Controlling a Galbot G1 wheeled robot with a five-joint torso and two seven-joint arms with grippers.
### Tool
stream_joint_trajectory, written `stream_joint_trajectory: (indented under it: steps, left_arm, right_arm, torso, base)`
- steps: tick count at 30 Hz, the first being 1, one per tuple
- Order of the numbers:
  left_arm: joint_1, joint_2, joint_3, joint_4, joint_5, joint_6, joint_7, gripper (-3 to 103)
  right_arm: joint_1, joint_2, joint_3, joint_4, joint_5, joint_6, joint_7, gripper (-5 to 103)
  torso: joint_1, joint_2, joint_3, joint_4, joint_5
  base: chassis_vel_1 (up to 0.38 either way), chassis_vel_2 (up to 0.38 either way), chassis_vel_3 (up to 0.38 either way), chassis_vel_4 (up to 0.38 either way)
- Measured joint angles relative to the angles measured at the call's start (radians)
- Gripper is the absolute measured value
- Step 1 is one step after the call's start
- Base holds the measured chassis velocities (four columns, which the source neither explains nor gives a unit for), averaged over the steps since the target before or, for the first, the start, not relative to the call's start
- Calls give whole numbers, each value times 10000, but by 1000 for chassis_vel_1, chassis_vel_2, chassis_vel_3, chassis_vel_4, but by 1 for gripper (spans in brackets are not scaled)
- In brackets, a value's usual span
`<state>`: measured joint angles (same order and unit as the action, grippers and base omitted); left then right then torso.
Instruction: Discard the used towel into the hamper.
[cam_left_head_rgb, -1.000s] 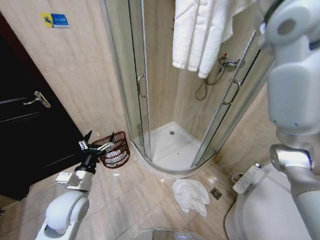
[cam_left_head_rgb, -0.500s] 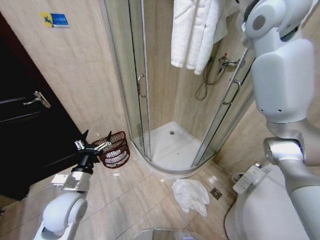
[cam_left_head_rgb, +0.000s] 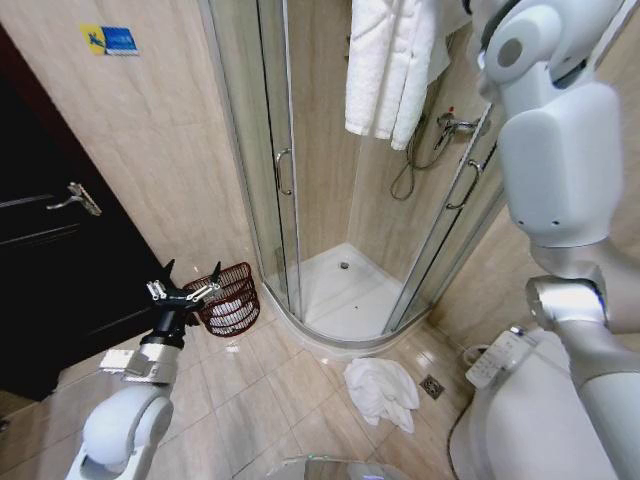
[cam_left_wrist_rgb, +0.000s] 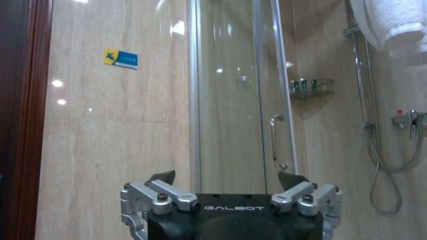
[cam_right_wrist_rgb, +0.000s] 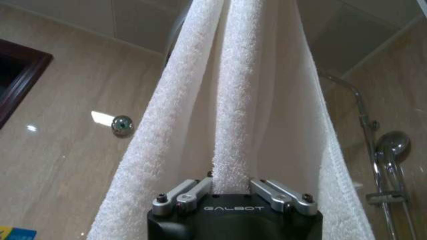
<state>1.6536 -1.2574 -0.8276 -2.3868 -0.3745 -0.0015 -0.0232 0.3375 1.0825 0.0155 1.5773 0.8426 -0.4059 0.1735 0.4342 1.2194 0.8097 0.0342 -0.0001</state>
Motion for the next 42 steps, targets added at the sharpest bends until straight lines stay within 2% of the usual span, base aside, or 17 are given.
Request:
stream_joint_trajectory:
  steps: [8, 19, 26, 35, 42]
  left_arm:
    - [101, -86, 12, -25, 59, -55, 18, 100]
    - [307, -155, -80, -132, 137, -125, 52, 100]
    - [319, -186, -121, -159, 124, -165, 53, 100]
    - [451, -211, -159, -188, 138, -297, 77, 100]
    - [485, -186, -203, -181, 111, -389, 121, 100]
  right_arm:
    - [-256, -304, -46, 468, 296, -115, 54, 7]
    - [-1519, -967, 189, 1467, 898, -129, 248, 7]
    - [-2802, -1412, 529, 2324, 1268, -186, 469, 7]
    - [-4581, -1982, 1019, 3348, 1321, -209, 701, 7]
    - [-5737, -2155, 1484, 3953, 1251, -202, 832, 7]
  torso:
    - [-1, 0, -1, 0, 0]
    - [-1, -1, -2, 1, -1]
    - [-2, -2, -2, 0, 1]
    - [-1, -4, 0, -1, 2]
    - [-1, -3, -2, 0, 1]
  base:
    - [0, 0, 0, 0]
    - [0, 0, 0, 0]
    - [0, 0, 0, 0]
    - [0, 0, 0, 0]
    - [0, 0, 0, 0]
